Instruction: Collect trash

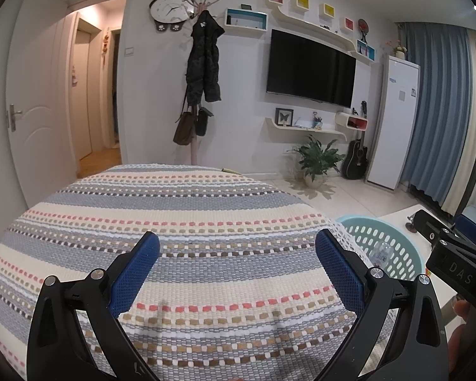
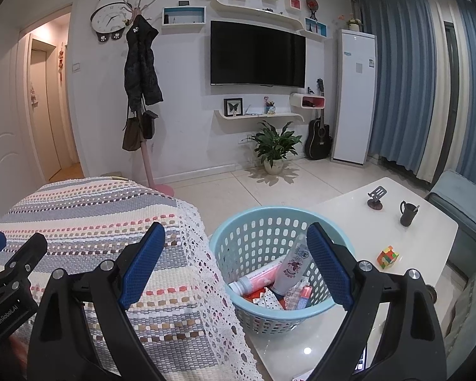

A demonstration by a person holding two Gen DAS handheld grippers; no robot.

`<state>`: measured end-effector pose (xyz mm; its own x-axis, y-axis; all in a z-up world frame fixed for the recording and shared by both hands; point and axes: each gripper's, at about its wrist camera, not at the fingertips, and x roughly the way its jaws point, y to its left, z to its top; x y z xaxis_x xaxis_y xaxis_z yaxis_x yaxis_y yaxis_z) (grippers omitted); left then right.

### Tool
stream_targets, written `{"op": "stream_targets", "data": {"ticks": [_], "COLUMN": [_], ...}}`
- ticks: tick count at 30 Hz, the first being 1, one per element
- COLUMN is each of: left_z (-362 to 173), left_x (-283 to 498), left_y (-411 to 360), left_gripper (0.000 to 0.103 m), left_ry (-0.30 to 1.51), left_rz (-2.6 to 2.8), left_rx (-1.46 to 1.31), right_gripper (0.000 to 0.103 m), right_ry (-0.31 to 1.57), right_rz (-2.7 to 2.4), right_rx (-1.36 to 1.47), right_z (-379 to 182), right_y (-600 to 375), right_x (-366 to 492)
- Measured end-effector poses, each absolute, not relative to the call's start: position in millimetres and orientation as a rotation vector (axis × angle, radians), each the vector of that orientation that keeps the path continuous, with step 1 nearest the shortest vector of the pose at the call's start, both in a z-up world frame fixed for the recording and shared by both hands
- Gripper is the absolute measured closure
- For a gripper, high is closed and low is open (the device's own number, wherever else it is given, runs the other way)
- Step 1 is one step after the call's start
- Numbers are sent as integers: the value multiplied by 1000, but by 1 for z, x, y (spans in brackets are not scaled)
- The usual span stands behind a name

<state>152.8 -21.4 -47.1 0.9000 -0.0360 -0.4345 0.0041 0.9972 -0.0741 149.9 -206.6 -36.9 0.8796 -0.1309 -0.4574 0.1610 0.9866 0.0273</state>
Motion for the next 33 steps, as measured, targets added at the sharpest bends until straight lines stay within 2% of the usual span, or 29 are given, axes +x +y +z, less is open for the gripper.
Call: {"op": "stream_targets", "data": {"ticks": [33], "left_z": [-46], "left_x": [154], "left_y": [-22], "left_gripper": [8], "left_ry": [460], "left_rz": [5], "left_rx": [-56], "right_gripper": [16], "right_ry": [479], "right_rz": [-153], "right_rx": [69], "right_z": [-38], "right_y": [-208], "right_x": [148]}}
